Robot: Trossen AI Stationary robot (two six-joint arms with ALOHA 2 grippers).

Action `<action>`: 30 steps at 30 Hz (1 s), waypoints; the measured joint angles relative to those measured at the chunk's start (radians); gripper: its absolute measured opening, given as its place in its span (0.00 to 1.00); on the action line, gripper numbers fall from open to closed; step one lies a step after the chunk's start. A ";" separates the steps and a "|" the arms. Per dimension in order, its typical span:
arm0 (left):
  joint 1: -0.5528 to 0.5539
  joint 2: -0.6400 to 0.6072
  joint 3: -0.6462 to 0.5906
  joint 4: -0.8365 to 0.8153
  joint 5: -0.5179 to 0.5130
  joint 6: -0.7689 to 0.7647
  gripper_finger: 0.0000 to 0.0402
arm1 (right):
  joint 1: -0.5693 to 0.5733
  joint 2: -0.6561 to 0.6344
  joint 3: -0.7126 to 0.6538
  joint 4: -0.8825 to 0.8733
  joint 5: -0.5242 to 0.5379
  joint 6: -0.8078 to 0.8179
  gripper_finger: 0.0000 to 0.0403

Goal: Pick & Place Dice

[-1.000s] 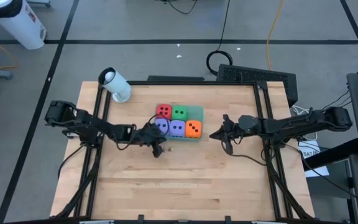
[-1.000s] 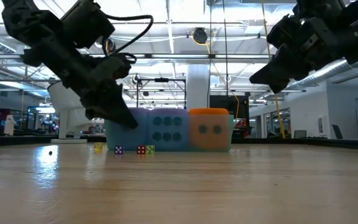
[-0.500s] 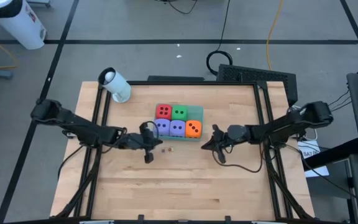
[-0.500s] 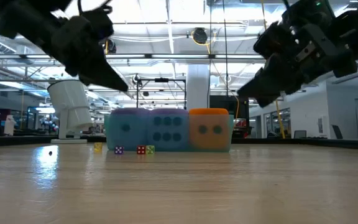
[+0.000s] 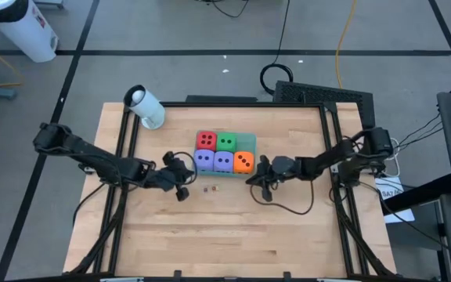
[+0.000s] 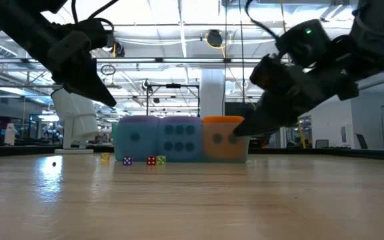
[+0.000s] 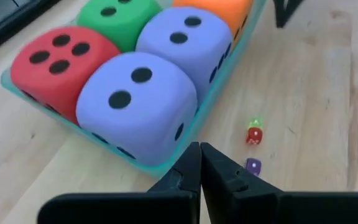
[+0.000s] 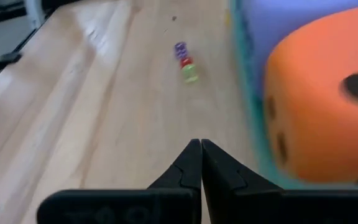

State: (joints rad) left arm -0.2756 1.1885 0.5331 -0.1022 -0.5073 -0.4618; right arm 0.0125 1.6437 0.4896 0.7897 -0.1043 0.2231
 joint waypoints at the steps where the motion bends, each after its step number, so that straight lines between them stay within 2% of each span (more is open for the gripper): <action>1: 0.000 0.003 0.000 -0.005 0.001 -0.007 0.02 | -0.012 0.012 0.008 0.008 0.001 -0.001 0.00; 10: -0.001 0.002 0.000 -0.081 0.009 -0.123 0.02 | -0.118 0.006 0.016 0.007 -0.003 -0.008 0.00; 13: -0.001 0.002 0.000 -0.117 0.017 -0.146 0.01 | -0.125 -0.001 0.016 0.008 -0.056 -0.007 0.00; 16: -0.001 0.002 0.000 -0.133 0.018 -0.152 0.02 | -0.106 0.000 0.016 0.006 -0.106 -0.011 0.00; 22: -0.001 0.002 0.000 -0.133 0.018 -0.114 0.05 | -0.050 0.000 0.016 0.008 -0.107 -0.076 0.00; 30: -0.032 0.002 0.000 -0.113 0.018 -0.062 0.01 | 0.004 0.000 0.016 0.083 -0.108 -0.104 0.00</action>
State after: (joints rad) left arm -0.3075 1.1908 0.5331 -0.2153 -0.4890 -0.5241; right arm 0.0166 1.6436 0.5060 0.8724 -0.2119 0.1188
